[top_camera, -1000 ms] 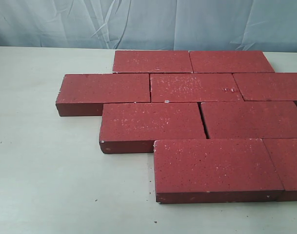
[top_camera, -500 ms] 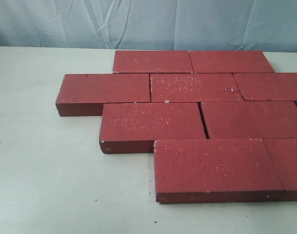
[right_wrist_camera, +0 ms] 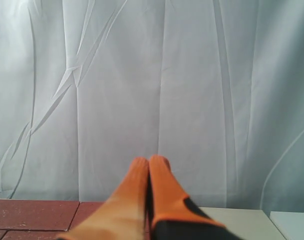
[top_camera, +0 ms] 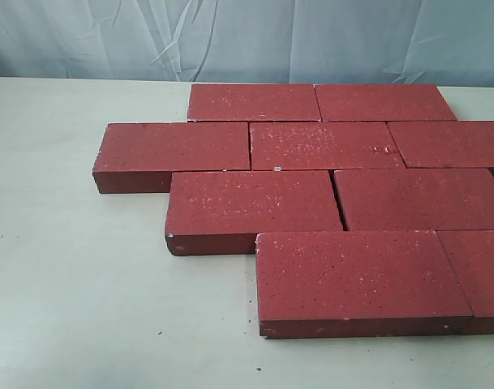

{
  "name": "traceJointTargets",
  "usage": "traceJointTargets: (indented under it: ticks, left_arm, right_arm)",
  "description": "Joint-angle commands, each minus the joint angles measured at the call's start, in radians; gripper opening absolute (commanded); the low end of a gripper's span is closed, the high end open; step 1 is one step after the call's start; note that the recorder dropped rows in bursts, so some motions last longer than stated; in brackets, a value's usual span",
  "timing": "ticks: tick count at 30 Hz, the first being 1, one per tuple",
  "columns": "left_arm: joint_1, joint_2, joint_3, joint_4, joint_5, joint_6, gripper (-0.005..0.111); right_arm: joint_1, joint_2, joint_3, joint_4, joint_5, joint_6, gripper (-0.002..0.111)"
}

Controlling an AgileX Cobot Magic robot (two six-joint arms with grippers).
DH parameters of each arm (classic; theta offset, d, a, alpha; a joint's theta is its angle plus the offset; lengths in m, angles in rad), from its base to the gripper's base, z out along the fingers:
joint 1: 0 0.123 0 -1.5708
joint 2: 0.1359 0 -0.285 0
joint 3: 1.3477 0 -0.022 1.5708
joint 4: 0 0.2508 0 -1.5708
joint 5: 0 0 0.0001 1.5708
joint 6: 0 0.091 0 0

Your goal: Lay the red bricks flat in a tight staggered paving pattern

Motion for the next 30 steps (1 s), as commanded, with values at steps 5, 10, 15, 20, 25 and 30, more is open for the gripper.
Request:
traceJointTargets:
  ticks: [5, 10, 15, 20, 25, 30]
  left_arm:
    - [0.000, -0.006, 0.004, 0.007, 0.011, -0.006, 0.000]
    - [0.000, -0.006, 0.004, 0.008, 0.009, -0.006, 0.000]
    - [0.000, -0.006, 0.004, 0.008, 0.009, -0.006, 0.000]
    - [0.000, -0.006, 0.004, 0.008, 0.009, -0.006, 0.000]
    - [0.000, -0.006, 0.004, 0.008, 0.012, -0.006, 0.000]
    - [0.000, -0.006, 0.004, 0.008, 0.012, -0.006, 0.000]
  right_arm:
    - [-0.004, -0.003, 0.005, 0.001, 0.000, 0.001, -0.001]
    - [-0.004, -0.003, 0.005, 0.001, 0.000, 0.001, -0.001]
    - [-0.004, -0.003, 0.005, 0.001, 0.000, 0.001, -0.001]
    - [-0.004, -0.003, 0.005, 0.001, 0.000, 0.001, -0.001]
    - [-0.004, -0.003, 0.005, -0.003, 0.000, 0.001, -0.001]
    - [-0.004, -0.003, 0.005, -0.010, 0.010, 0.001, -0.001]
